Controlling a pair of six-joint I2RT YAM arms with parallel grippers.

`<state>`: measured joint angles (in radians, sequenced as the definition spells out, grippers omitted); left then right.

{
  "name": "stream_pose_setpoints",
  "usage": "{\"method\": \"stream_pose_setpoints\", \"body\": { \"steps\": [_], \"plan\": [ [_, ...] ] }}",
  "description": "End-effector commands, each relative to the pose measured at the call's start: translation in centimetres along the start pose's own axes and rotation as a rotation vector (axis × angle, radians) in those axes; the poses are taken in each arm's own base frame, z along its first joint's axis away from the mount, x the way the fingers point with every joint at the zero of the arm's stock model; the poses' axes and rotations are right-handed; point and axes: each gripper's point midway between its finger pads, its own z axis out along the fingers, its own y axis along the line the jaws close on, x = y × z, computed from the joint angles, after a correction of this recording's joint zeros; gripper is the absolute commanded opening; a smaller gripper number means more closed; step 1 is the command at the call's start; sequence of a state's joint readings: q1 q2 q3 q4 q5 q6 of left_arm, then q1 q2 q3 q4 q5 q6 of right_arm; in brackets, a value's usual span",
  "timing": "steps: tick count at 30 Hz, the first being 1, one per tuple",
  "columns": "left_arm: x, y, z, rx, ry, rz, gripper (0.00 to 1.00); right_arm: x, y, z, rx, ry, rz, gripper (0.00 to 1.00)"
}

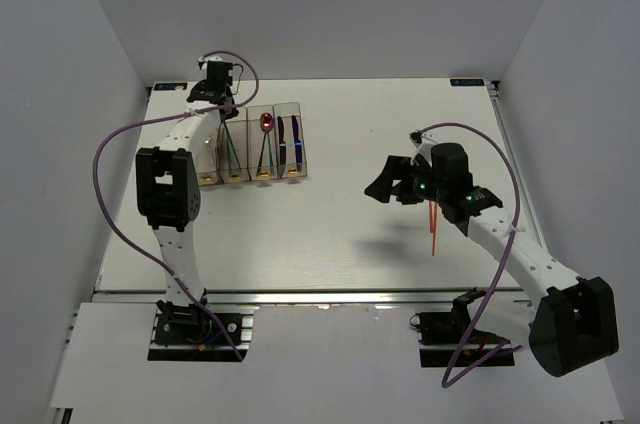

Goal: Sort the eating utensils into containers

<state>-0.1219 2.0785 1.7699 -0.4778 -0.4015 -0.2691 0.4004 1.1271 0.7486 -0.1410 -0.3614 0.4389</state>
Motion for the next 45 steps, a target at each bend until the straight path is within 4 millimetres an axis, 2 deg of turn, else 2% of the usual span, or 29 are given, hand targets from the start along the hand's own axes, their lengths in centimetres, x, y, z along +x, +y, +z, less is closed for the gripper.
{"method": "stream_pose_setpoints", "body": {
  "steps": [1, 2, 4, 5, 8, 9, 12, 13, 14, 15, 16, 17, 18, 19, 20, 21, 22, 23, 25, 26, 27, 30, 41, 45],
  "plan": [
    [-0.3, -1.7, -0.6, 0.068, -0.003, -0.012, 0.46, -1.6, -1.3, -0.9, 0.084, -0.059, 0.009, 0.89],
    [-0.5, -2.1, -0.8, 0.082, -0.010, -0.019, 0.52, -1.3, -1.8, -1.0, 0.113, -0.042, 0.019, 0.89],
    [-1.2, -2.7, -1.7, 0.119, -0.023, -0.036, 0.63, -1.8, -3.3, -1.2, 0.196, -0.048, 0.020, 0.89],
    [-1.4, -3.0, -2.0, 0.129, -0.030, -0.039, 0.69, -1.2, -4.2, -1.4, 0.237, -0.020, 0.028, 0.89],
    [-2.0, -3.1, -3.5, 0.132, -0.036, -0.044, 0.72, -0.4, -7.3, -1.7, 0.345, 0.011, 0.076, 0.89],
    [-2.8, -3.3, -4.2, 0.138, -0.047, -0.056, 0.72, -0.3, -9.3, -2.1, 0.413, 0.012, 0.103, 0.89],
    [-4.8, -4.0, -7.8, 0.181, -0.089, -0.069, 0.73, 0.8, -12.5, -2.7, 0.496, 0.040, 0.161, 0.89],
    [-5.6, -4.2, -10.6, 0.202, -0.107, -0.069, 0.73, 0.9, -13.1, -2.9, 0.518, 0.045, 0.169, 0.89],
    [-6.1, -4.2, -12.3, 0.202, -0.123, -0.070, 0.79, 1.2, -13.9, -3.1, 0.546, 0.048, 0.174, 0.85],
    [-6.5, -4.2, -14.1, 0.203, -0.139, -0.061, 0.80, 1.5, -15.1, -3.5, 0.596, 0.054, 0.185, 0.82],
    [-6.9, -4.1, -17.7, 0.232, -0.163, -0.047, 0.81, 1.7, -15.5, -3.5, 0.606, 0.065, 0.184, 0.78],
    [-6.7, -3.7, -19.1, 0.242, -0.167, -0.047, 0.81, 1.6, -16.0, -3.6, 0.629, 0.065, 0.180, 0.67],
    [-6.1, -3.5, -20.4, 0.278, -0.158, -0.071, 0.82, 1.9, -16.8, -3.6, 0.667, 0.076, 0.179, 0.63],
    [-3.2, -2.9, -20.0, 0.281, -0.112, -0.058, 0.82, 1.8, -17.2, -3.6, 0.683, 0.080, 0.172, 0.53],
    [-3.6, -1.5, -23.1, 0.320, -0.170, -0.088, 0.82, 1.7, -17.5, -3.5, 0.697, 0.082, 0.165, 0.48],
    [-2.4, -1.0, -23.8, 0.343, -0.172, -0.098, 0.84, 1.6, -18.0, -3.2, 0.711, 0.092, 0.159, 0.46],
    [-1.7, -0.5, -24.2, 0.356, -0.195, -0.107, 0.85, 1.4, -18.2, -2.9, 0.710, 0.099, 0.149, 0.45],
    [1.1, 0.8, -24.7, 0.358, -0.186, -0.103, 0.86, 1.5, -18.6, -2.9, 0.728, 0.123, 0.138, 0.45],
    [2.9, 1.8, -25.0, 0.366, -0.198, -0.095, 0.87, 0.9, -20.1, -2.9, 0.804, 0.149, 0.126, 0.46],
    [5.5, 2.2, -24.1, 0.357, -0.160, -0.074, 0.88, 0.9, -20.5, -3.0, 0.823, 0.162, 0.113, 0.45],
    [5.9, 2.8, -24.7, 0.361, -0.180, -0.069, 0.88, 1.0, -21.1, -3.0, 0.851, 0.180, 0.105, 0.45],
    [8.5, 4.2, -23.8, 0.312, -0.161, -0.070, 0.88, 0.6, -21.4, -2.6, 0.852, 0.199, 0.095, 0.43],
    [9.7, 3.7, -23.4, 0.338, -0.130, -0.056, 0.88, 0.9, -21.3, -1.4, 0.803, 0.228, 0.093, 0.33],
    [9.9, 3.5, -23.3, 0.342, -0.124, -0.050, 0.88, 2.1, -21.6, -0.8, 0.795, 0.263, 0.105, 0.32]
  ]
}}
